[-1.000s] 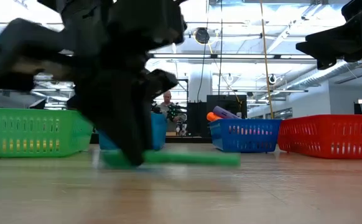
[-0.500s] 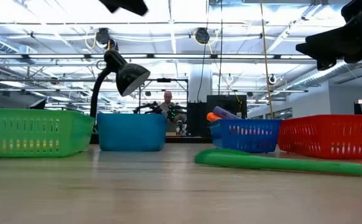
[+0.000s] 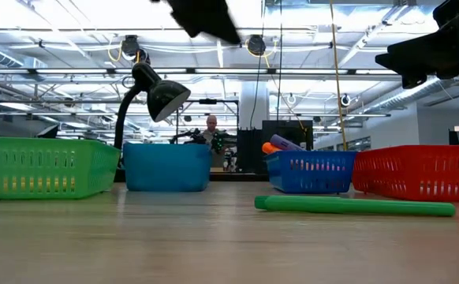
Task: Pick & Place Markers
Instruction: Put the green pen into the green bin
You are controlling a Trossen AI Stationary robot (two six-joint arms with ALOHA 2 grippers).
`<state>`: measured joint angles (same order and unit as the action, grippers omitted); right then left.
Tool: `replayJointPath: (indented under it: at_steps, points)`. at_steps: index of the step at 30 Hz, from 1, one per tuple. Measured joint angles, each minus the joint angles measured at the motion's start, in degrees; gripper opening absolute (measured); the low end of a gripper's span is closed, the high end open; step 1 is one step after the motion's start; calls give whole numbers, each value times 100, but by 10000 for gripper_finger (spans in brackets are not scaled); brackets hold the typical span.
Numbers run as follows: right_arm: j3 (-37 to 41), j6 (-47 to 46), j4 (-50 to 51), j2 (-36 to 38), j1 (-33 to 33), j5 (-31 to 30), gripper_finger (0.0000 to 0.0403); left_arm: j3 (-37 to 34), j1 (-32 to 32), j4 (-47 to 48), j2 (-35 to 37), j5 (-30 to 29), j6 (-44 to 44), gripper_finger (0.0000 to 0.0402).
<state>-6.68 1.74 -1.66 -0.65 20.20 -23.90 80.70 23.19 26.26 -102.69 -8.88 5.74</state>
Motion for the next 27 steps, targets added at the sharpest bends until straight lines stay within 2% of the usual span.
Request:
replayJointPath:
  at_steps: [5,8,11,14,21,27]
  points:
    - [-2,-2,-23,-6,0,0,146,1714,-82,1440,-1300,-266,-463,190]
    - [0,-1,-13,-14,-1,0,146,2406,-84,1413,-1930,-114,-824,231]
    - [-2,0,-21,-21,0,0,146,2814,-138,1426,-2383,-75,-870,253]
    - [-2,-2,-25,-21,0,2,146,2877,-307,1439,-2696,-40,-817,258]
    - [-2,-2,-25,-21,-1,1,146,2864,-564,1374,-3078,869,-523,234]
    - [-2,-2,-25,-21,0,2,146,2864,-602,996,-3256,884,-942,206]
